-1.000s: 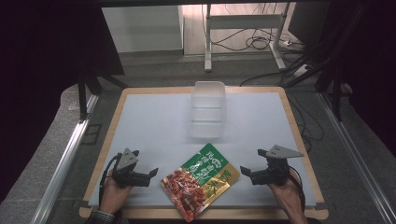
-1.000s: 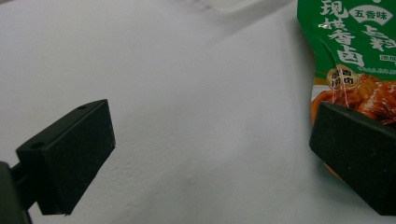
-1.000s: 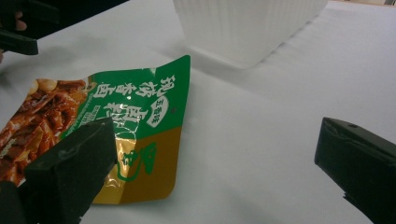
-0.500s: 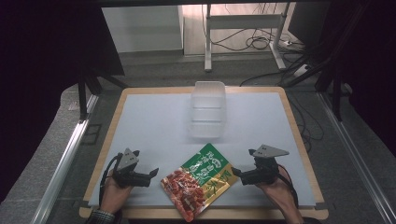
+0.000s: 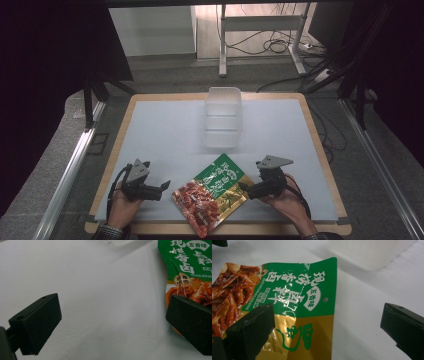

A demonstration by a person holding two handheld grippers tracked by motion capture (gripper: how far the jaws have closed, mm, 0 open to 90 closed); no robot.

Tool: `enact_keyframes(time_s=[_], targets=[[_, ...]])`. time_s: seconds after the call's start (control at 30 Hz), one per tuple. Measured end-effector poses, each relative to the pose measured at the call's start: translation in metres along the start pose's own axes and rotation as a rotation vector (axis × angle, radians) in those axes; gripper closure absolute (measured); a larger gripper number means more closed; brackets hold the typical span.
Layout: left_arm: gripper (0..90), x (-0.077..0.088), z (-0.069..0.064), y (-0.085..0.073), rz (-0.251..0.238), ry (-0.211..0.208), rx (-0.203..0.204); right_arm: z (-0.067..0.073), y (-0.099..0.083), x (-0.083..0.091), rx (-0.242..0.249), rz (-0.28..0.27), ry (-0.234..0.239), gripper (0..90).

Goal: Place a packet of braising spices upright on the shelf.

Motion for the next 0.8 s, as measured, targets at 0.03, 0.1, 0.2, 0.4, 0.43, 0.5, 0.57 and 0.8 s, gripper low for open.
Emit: enact_keyframes(time_s=[0.03, 0.1, 0.2, 0.4, 0.43, 0.5, 0.57, 0.8], targets=[[0.2, 0.0, 0.0, 0.0, 0.0, 0.0, 0.0, 0.0, 0.0, -0.002, -0.003, 0.009, 0.007, 0.0], [0.2, -0.001, -0.001, 0.0, -0.001, -0.001, 0.001, 0.001, -0.001, -0.008, -0.008, 0.037, 0.026, 1.2], [0.2, -0.001, -0.001, 0.0, 0.004, -0.002, -0.003, 0.002, -0.001, -0.015, 0.004, 0.067, 0.031, 4.7], [0.2, -0.001, -0.001, 0.0, 0.007, -0.001, -0.006, 0.003, 0.0, -0.027, -0.002, 0.104, 0.053, 11.9], [0.2, -0.001, -0.001, 0.0, 0.006, 0.0, -0.005, 0.004, 0.001, -0.033, 0.003, 0.123, 0.06, 14.4], [0.2, -0.001, -0.001, 0.0, 0.007, 0.0, -0.006, 0.004, 0.001, -0.034, 0.007, 0.13, 0.061, 15.0], [0.2, -0.001, -0.001, 0.0, 0.006, -0.001, -0.005, 0.005, 0.001, -0.04, 0.032, 0.167, 0.076, 17.9], [0.2, -0.001, -0.001, 0.0, 0.01, 0.0, -0.008, 0.016, 0.012, -0.043, 0.119, 0.144, 0.105, 39.2]])
Point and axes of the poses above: each handheld gripper's, and its own axes: x roughly backward along the jaws, y roughly out of its top, z roughly to its left, the point moved 5 cm from there along -x, roughly forward along the jaws, and after that the axes turned 2 degrees about -z, right-handed, at the moved point
